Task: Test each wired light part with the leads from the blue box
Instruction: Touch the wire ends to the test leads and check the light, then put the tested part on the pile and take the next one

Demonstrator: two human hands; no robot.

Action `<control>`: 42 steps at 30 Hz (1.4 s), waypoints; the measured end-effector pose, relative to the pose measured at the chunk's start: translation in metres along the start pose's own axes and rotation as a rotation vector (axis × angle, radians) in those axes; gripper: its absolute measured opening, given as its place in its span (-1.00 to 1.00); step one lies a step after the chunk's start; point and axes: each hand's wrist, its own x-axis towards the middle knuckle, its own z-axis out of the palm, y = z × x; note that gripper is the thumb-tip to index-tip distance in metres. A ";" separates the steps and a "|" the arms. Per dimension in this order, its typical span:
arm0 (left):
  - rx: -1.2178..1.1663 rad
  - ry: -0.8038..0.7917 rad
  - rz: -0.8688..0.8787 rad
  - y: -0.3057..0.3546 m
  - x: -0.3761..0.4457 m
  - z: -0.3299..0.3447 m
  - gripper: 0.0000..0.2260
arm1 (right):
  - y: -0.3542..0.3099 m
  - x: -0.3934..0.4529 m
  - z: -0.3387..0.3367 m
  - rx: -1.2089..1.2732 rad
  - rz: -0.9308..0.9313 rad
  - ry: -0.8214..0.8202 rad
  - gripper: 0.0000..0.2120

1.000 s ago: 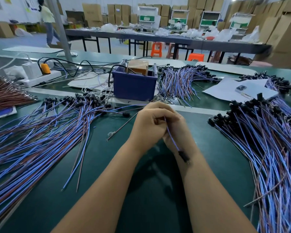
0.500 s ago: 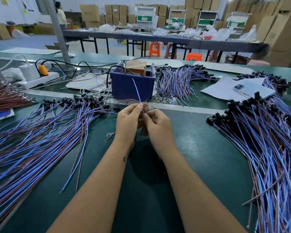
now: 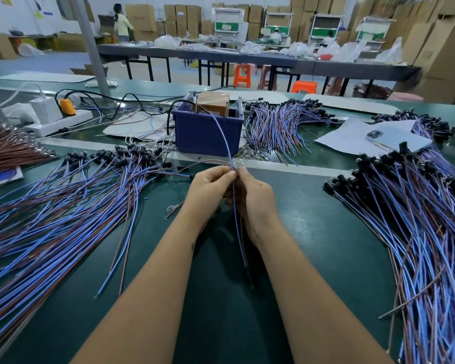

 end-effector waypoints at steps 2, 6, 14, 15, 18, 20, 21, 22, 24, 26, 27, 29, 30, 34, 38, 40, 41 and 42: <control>0.116 0.029 0.101 -0.001 0.000 0.000 -0.86 | 0.001 0.002 -0.001 -0.068 -0.021 0.043 -0.67; 0.227 0.135 0.248 -0.004 -0.001 -0.002 -0.81 | 0.003 0.002 -0.005 -0.127 -0.036 -0.014 -0.71; 0.381 0.244 0.318 -0.008 0.002 -0.008 -0.83 | -0.001 0.000 -0.007 -0.123 -0.108 -0.029 -0.83; 0.354 0.266 0.302 -0.008 0.002 -0.008 -0.82 | -0.003 0.000 -0.008 -0.117 -0.130 -0.010 -0.82; 0.329 0.356 0.287 -0.007 0.004 -0.012 -0.81 | -0.007 0.000 -0.014 -0.048 -0.164 0.037 -0.79; 0.334 0.417 0.258 -0.008 0.006 -0.016 -0.81 | -0.009 0.001 -0.017 -0.003 -0.163 0.060 -0.80; 0.346 0.444 0.238 -0.009 0.007 -0.018 -0.82 | -0.010 0.001 -0.017 0.012 -0.158 0.067 -0.80; 0.365 0.462 0.218 -0.009 0.008 -0.020 -0.82 | -0.010 0.002 -0.017 0.023 -0.152 0.071 -0.79; 0.403 0.468 0.178 -0.010 0.010 -0.023 -0.82 | -0.009 0.003 -0.017 0.027 -0.146 0.078 -0.79; 0.424 0.456 0.144 -0.012 0.011 -0.025 -0.79 | -0.008 0.004 -0.017 0.003 -0.140 0.084 -0.80; 0.436 0.452 0.134 -0.012 0.011 -0.026 -0.76 | -0.008 0.004 -0.016 -0.018 -0.135 0.084 -0.81; 0.461 0.441 0.125 -0.013 0.011 -0.026 -0.74 | -0.006 0.006 -0.015 -0.072 -0.122 0.080 -0.83; 0.462 0.429 0.126 -0.013 0.010 -0.026 -0.74 | -0.005 0.006 -0.014 -0.099 -0.120 0.076 -0.84; 0.443 0.365 0.163 -0.013 0.009 -0.024 -0.78 | -0.003 0.007 -0.011 -0.171 -0.130 0.045 -0.86; 0.446 0.350 0.153 -0.017 0.012 -0.023 -0.82 | -0.002 0.006 -0.010 -0.197 -0.135 0.026 -0.84; 0.440 0.354 0.140 -0.018 0.013 -0.023 -0.82 | -0.002 0.006 -0.009 -0.205 -0.142 0.015 -0.83; 0.433 0.358 0.138 -0.019 0.013 -0.024 -0.82 | -0.002 0.005 -0.009 -0.213 -0.148 0.008 -0.83; 0.429 0.359 0.136 -0.019 0.014 -0.024 -0.82 | -0.002 0.005 -0.009 -0.222 -0.155 0.002 -0.83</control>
